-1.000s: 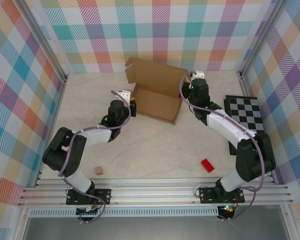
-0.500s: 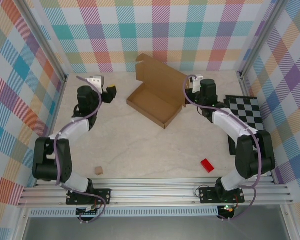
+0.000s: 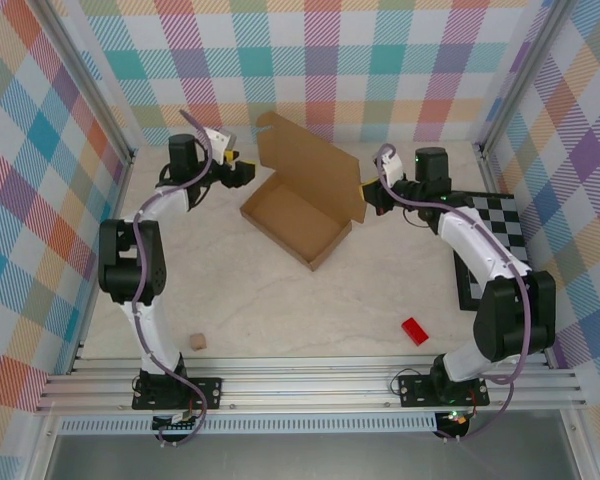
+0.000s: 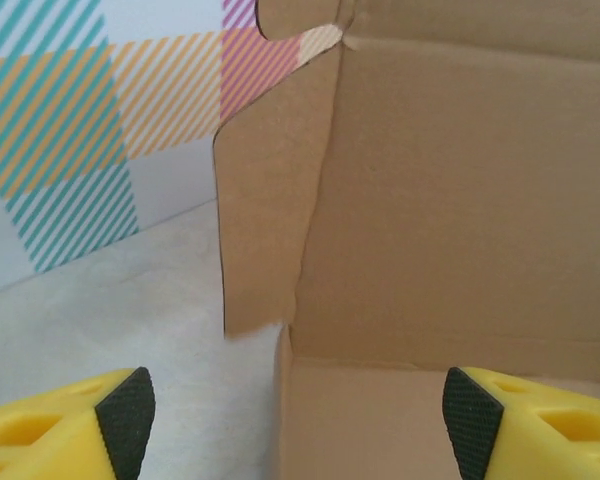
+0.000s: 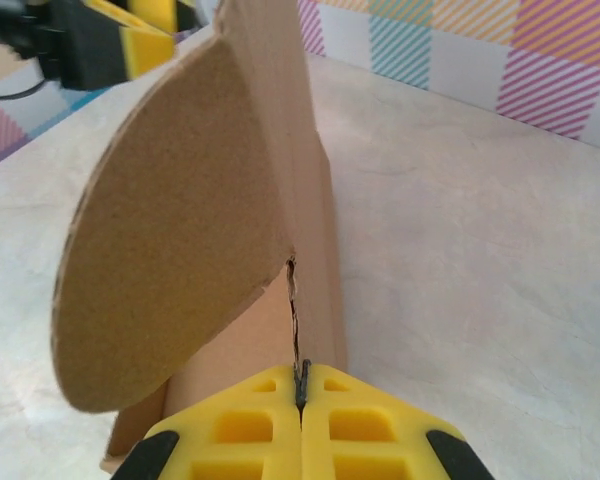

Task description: Fold the paper box

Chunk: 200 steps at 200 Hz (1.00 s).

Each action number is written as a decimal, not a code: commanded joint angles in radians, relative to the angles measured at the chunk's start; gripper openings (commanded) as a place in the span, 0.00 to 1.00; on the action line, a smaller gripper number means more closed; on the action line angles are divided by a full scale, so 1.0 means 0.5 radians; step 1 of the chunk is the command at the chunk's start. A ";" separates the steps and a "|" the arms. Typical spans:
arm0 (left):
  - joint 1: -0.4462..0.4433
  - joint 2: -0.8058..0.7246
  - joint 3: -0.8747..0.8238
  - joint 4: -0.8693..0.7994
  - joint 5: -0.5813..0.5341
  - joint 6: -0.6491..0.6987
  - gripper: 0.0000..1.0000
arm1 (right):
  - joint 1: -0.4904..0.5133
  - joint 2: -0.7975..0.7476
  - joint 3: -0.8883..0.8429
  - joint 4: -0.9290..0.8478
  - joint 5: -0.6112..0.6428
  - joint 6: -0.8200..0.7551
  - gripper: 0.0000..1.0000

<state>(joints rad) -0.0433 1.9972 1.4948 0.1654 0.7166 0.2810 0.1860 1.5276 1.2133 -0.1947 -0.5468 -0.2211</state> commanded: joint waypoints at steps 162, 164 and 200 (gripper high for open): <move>-0.073 -0.077 0.154 -0.420 0.190 0.381 0.00 | 0.012 0.071 0.091 -0.050 0.136 0.022 0.00; -0.083 -0.083 0.143 -0.393 0.158 0.356 0.00 | 0.022 0.071 0.086 -0.032 0.178 0.049 0.00; -0.351 -0.292 -0.393 0.400 -0.631 -0.112 0.00 | 0.259 0.114 0.016 0.293 1.094 0.588 0.00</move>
<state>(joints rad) -0.1093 1.9514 1.4464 0.0898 0.6640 0.3923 0.2359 1.5593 1.2377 -0.1982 -0.3157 -0.1452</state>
